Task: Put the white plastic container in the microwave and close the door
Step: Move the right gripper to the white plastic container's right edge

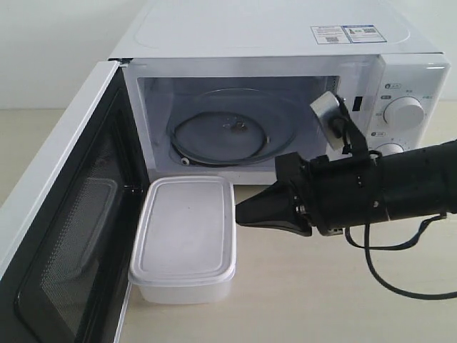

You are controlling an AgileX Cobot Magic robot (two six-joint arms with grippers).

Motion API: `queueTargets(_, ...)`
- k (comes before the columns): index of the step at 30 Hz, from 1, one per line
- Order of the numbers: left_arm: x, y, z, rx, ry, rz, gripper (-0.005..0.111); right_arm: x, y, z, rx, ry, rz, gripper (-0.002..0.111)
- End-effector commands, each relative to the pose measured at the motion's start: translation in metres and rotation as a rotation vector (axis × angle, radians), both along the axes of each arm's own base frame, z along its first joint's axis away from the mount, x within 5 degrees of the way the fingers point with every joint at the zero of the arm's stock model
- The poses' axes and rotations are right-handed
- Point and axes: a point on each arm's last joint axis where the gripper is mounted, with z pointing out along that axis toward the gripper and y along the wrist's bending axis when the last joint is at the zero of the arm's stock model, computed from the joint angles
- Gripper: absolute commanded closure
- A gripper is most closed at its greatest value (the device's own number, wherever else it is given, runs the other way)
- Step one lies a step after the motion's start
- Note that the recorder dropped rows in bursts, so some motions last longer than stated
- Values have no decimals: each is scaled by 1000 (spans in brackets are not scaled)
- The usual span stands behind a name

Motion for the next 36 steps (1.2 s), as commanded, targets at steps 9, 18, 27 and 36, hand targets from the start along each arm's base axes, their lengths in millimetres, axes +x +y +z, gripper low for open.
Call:
queueTargets(9,0,0,-1,9,1,3,103,30,10,-33,-8,49,45,108)
queueTargets(18,0,0,-1,9,1,3,103,38,11,-35,-30,30,38,92)
queueTargets(27,0,0,-1,9,1,3,103,43,7,-41,-96,38,-31,51)
queueTargets(36,0,0,-1,9,1,3,103,47,3,-44,-149,34,-77,51)
